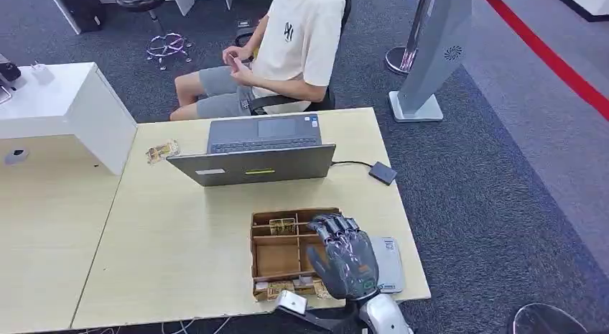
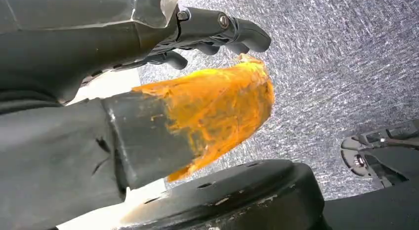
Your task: Pass the card to the sensor for recognition and then transmit it.
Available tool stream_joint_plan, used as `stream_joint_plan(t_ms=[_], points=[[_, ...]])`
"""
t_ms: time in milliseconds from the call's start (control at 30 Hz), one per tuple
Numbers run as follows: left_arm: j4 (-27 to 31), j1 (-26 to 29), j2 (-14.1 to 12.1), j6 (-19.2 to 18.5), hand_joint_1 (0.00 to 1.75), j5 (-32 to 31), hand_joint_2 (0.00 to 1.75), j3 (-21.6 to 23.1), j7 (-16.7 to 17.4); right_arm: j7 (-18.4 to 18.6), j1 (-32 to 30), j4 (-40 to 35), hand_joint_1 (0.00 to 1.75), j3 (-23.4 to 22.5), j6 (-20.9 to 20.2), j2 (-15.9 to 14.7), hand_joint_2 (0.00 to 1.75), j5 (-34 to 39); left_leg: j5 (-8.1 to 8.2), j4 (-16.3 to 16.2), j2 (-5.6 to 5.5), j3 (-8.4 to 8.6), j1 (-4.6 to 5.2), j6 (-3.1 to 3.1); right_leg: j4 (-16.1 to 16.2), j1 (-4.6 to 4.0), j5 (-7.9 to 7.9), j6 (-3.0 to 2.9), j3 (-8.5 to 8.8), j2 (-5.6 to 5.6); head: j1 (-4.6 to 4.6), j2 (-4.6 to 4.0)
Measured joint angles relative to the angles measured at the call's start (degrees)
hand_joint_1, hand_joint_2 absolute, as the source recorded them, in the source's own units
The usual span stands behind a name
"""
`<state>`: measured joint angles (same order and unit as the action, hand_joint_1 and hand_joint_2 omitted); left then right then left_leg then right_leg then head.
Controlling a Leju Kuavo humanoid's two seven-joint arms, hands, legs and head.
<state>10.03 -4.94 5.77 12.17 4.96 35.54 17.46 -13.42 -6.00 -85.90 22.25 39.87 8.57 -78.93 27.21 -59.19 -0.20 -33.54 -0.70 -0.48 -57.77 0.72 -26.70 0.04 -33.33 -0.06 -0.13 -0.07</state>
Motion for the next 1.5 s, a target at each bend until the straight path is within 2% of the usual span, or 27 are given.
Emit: stream_joint_plan(t_ms=[267, 300, 333, 433, 533, 667, 933, 1033, 1133, 1200, 1233, 1267, 1333, 1367, 1500], points=[[0.0, 0.0, 0.0, 0.0, 0.0, 0.0, 0.0, 0.2, 0.0, 0.0, 1.5, 2.8, 0.73, -0.3, 0.0, -0.1, 1.75, 0.4, 0.0, 0.0, 0.0, 0.0, 0.0, 0.0, 0.0, 0.0, 0.0, 0.0, 0.0, 0.0, 0.0, 0.0], [0.0, 0.0, 0.0, 0.0, 0.0, 0.0, 0.0, 0.2, 0.0, 0.0, 1.6, 3.0, 0.63, -0.4, 0.0, -0.1, 1.75, 0.4, 0.0, 0.0, 0.0, 0.0, 0.0, 0.0, 0.0, 0.0, 0.0, 0.0, 0.0, 0.0, 0.0, 0.0], [0.0, 0.0, 0.0, 0.0, 0.0, 0.0, 0.0, 0.2, 0.0, 0.0, 1.7, 3.3, 0.61, -0.4, 0.0, -0.1, 1.75, 0.4, 0.0, 0.0, 0.0, 0.0, 0.0, 0.0, 0.0, 0.0, 0.0, 0.0, 0.0, 0.0, 0.0, 0.0], [0.0, 0.0, 0.0, 0.0, 0.0, 0.0, 0.0, 0.2, -0.1, 0.1, 2.1, 4.2, 0.65, -0.6, 0.0, -0.2, 1.75, 0.6, 0.0, 0.0, 0.0, 0.0, 0.0, 0.0, 0.0, 0.0, 0.0, 0.0, 0.0, 0.0, 0.0, 0.0], [0.0, 0.0, 0.0, 0.0, 0.0, 0.1, 0.0, 0.3, -0.2, 0.4, 2.5, 5.5, 0.8, -0.9, 0.0, -0.3, 1.75, 0.8, 0.0, 0.0, 0.0, 0.0, 0.0, 0.0, 0.0, 0.0, 0.0, 0.0, 0.0, 0.0, 0.0, 0.0], [0.0, 0.0, 0.0, 0.0, 0.0, 0.2, 0.0, 0.3, -0.2, 0.7, 3.0, 7.0, 0.72, -1.8, 0.0, -0.4, 1.75, 0.9, 0.0, 0.0, 0.0, 0.0, 0.0, 0.0, 0.0, 0.0, 0.0, 0.0, 0.0, 0.0, 0.0, 0.0], [0.0, 0.0, 0.0, 0.0, 0.0, 0.5, 0.0, 0.3, -0.2, 1.0, 3.5, 8.9, 0.79, -3.8, 0.0, -0.7, 1.75, 0.6, 0.0, 0.0, 0.0, 0.0, 0.0, 0.0, 0.0, 0.0, 0.0, 0.0, 0.0, 0.0, 0.0, 0.0], [0.0, 0.0, 0.0, 0.0, 0.0, 0.6, 0.0, 0.3, -0.2, 1.0, 3.6, 9.3, 0.72, -4.5, 0.0, -0.8, 1.75, 0.6, 0.0, 0.0, 0.0, 0.0, 0.0, 0.0, 0.0, 0.0, 0.0, 0.0, 0.0, 0.0, 0.0, 0.0], [0.0, 0.0, 0.0, 0.0, 0.0, 0.7, 0.0, 0.3, -0.2, 1.0, 3.7, 9.6, 0.79, -5.1, 0.1, -0.9, 1.75, 0.6, 0.0, 0.0, 0.0, 0.0, 0.0, 0.0, 0.0, 0.0, 0.0, 0.0, -0.01, 0.0, 0.0, 0.0], [0.0, 0.0, 0.0, 0.0, 0.0, 0.9, 0.0, 0.3, -0.2, 1.0, 3.7, 9.7, 0.98, -5.6, 0.0, -0.9, 1.75, 0.6, 0.0, 0.0, 0.0, 0.0, 0.0, 0.0, 0.0, 0.0, 0.0, 0.0, -0.01, 0.0, 0.0, 0.0], [0.0, 0.0, 0.0, 0.0, 0.0, 0.9, 0.0, 0.3, -0.2, 1.0, 3.7, 9.7, 1.13, -5.8, 0.0, -0.9, 1.75, 0.6, 0.0, 0.0, 0.0, 0.0, 0.0, 0.0, 0.0, 0.0, 0.0, 0.0, -0.01, 0.0, 0.0, 0.0], [0.0, 0.0, 0.0, 0.0, 0.0, 0.9, 0.0, 0.3, -0.2, 1.0, 3.7, 9.7, 1.5, -6.1, 0.1, -0.9, 1.75, 0.6, 0.0, 0.0, 0.0, 0.0, 0.0, 0.0, 0.0, 0.0, 0.0, 0.0, 0.0, 0.0, 0.0, 0.0], [0.0, 0.0, -0.1, 0.0, 0.0, 0.9, 0.0, 0.3, -0.2, 1.0, 3.7, 9.7, 1.69, -6.4, 0.0, -1.0, 1.75, 0.6, 0.0, 0.0, 0.0, 0.0, 0.0, 0.0, 0.0, 0.0, 0.0, 0.0, 0.0, 0.0, 0.0, 0.0], [0.0, 0.0, -0.1, 0.0, 0.0, 0.9, 0.0, 0.3, -0.2, 1.0, 3.7, 9.7, 1.75, -6.5, 0.1, -1.0, 1.75, 0.6, 0.0, 0.0, 0.0, 0.0, 0.0, 0.0, 0.0, 0.0, 0.0, 0.0, -0.01, 0.0, 0.0, 0.0], [0.0, 0.0, -0.1, 0.0, 0.0, 0.9, 0.0, 0.3, -0.2, 1.0, 3.6, 9.7, 1.75, -6.8, 0.1, -1.0, 1.75, 0.7, 0.0, 0.0, 0.0, 0.0, 0.0, 0.0, 0.0, 0.0, 0.0, 0.0, 0.0, 0.0, 0.0, 0.0]])
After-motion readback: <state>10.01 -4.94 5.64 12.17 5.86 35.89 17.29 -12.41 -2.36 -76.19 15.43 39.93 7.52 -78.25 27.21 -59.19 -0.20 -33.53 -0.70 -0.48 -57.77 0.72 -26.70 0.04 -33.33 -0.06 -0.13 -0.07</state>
